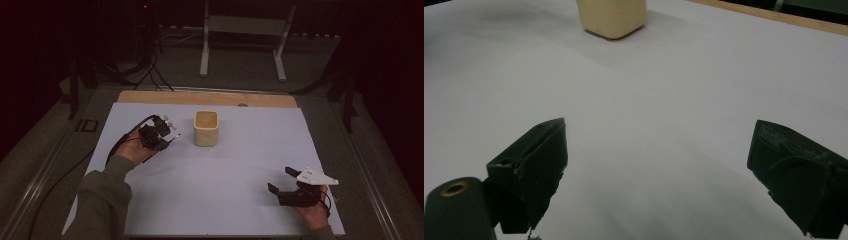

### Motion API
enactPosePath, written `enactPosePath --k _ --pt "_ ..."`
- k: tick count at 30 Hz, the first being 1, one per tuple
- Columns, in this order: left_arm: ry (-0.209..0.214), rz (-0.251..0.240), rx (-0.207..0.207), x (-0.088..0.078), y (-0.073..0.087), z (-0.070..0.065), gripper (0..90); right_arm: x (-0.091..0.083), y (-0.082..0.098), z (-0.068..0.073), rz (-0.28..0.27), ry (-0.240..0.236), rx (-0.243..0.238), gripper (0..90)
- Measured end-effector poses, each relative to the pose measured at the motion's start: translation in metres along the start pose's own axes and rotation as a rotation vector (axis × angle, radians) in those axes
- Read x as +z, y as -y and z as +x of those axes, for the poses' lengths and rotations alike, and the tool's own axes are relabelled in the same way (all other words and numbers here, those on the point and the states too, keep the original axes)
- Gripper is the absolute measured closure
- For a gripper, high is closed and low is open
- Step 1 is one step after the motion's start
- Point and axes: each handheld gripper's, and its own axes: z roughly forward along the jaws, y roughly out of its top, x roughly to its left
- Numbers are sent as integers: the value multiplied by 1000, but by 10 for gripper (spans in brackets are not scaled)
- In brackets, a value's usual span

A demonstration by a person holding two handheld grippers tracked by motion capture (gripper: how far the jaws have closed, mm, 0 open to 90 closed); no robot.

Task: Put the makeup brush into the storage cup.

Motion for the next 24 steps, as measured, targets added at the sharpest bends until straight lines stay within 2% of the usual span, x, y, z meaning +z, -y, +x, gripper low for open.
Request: enactPosePath --k 24 --pt "-48 -153 -74 -15 -1 7 868 0 0 -1 -2 2 2 90"
